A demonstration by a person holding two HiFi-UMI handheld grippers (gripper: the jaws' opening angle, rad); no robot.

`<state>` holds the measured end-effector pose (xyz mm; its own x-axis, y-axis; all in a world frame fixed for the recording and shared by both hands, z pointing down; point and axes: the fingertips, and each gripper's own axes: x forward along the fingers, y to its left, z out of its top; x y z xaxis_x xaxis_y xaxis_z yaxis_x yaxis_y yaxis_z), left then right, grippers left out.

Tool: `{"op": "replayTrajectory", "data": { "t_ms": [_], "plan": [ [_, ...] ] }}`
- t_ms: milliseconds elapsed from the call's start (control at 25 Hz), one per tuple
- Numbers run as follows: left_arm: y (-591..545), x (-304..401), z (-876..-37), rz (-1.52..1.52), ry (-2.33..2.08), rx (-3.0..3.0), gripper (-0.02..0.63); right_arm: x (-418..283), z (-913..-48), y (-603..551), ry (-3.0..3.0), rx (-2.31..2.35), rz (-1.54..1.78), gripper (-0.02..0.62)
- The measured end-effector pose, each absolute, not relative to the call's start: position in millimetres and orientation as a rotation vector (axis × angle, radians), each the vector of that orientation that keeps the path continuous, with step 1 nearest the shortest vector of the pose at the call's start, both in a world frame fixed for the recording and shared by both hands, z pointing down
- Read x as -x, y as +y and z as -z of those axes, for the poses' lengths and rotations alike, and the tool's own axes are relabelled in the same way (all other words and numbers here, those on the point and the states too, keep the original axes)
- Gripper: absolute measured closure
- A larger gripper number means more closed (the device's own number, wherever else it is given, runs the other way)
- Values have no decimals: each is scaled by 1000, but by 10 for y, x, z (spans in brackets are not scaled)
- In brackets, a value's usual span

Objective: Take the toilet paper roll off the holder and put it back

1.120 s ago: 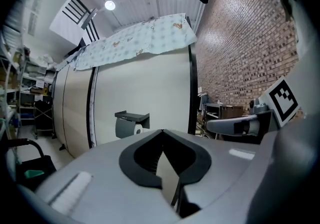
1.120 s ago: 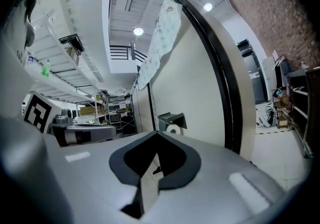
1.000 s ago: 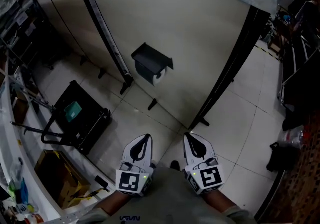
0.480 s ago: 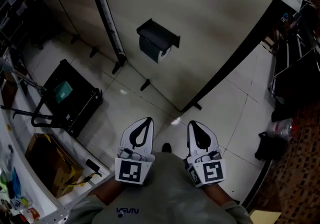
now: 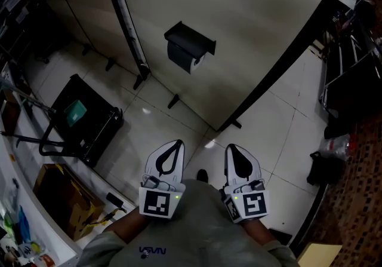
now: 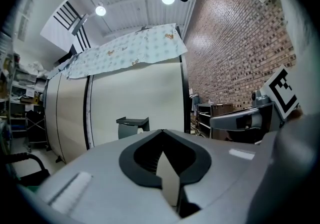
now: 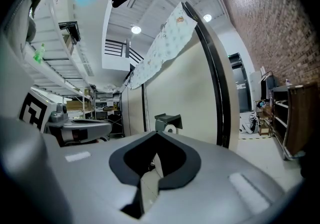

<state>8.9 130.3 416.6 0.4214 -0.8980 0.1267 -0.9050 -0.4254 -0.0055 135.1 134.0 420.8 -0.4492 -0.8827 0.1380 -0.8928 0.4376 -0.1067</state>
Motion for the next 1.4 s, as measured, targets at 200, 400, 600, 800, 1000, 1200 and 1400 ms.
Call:
{"op": "replayTrajectory", "data": {
  "t_ms": [200, 400, 600, 800, 1000, 1200, 1400],
  "plan": [
    [1295, -56, -4251, -161, -1614, -2581, 598, -1371, -4296, 1336, -2566, -1636, -317, 592],
    [1267, -53, -4285, -150, -1590, -2591, 598, -1376, -4306, 1323, -2552, -1667, -355, 592],
    [1218, -64, -4307, -150, -1581, -2584, 598, -1388, -4306, 1295, -2542, -1675, -354, 592],
    [1177, -71, -4282, -138, -1587, -2585, 598, -1390, -4295, 1261, -2540, -1673, -339, 592],
    [1127, -82, -4261, -136, -1595, -2588, 598, -1370, -4301, 1226, -2550, -1652, -340, 592],
    [1107, -95, -4254, -136, -1593, -2592, 598, -1369, -4312, 1226, -2551, -1644, -342, 592],
    [1091, -108, -4248, -135, -1589, -2593, 598, -1362, -4308, 1233, -2551, -1644, -331, 592]
  ]
}}
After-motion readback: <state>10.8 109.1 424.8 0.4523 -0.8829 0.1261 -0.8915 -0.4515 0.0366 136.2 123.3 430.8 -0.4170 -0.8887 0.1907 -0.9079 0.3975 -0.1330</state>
